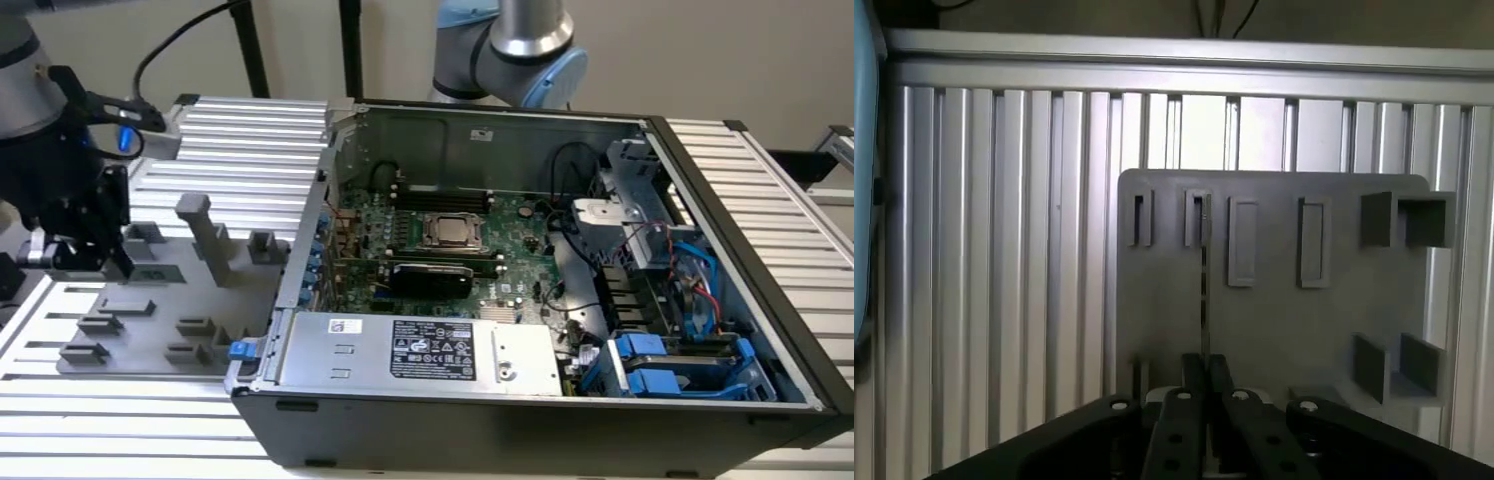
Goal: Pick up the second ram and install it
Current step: 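Pick up the second ram and move it above second insertion slot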
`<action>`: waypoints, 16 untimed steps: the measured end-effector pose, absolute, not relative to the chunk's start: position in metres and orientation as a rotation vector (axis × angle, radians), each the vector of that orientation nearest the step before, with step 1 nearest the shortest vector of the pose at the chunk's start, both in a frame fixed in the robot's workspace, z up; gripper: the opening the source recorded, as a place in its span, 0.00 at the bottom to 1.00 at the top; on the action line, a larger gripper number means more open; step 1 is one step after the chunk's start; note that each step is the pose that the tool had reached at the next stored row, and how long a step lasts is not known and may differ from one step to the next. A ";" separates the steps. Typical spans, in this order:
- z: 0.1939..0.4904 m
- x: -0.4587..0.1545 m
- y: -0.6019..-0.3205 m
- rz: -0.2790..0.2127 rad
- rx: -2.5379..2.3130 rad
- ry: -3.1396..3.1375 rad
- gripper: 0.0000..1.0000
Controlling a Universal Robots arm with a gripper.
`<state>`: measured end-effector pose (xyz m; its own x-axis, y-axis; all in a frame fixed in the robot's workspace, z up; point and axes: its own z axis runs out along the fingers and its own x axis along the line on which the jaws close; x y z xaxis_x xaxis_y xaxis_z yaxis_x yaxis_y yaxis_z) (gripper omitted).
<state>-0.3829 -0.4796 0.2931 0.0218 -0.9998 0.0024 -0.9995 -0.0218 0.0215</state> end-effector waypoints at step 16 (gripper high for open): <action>0.366 -0.323 -0.480 -0.025 2.234 -2.186 0.00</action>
<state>-0.3229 -0.4802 0.3657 0.0217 -0.9998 0.0000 -0.9995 -0.0217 0.0227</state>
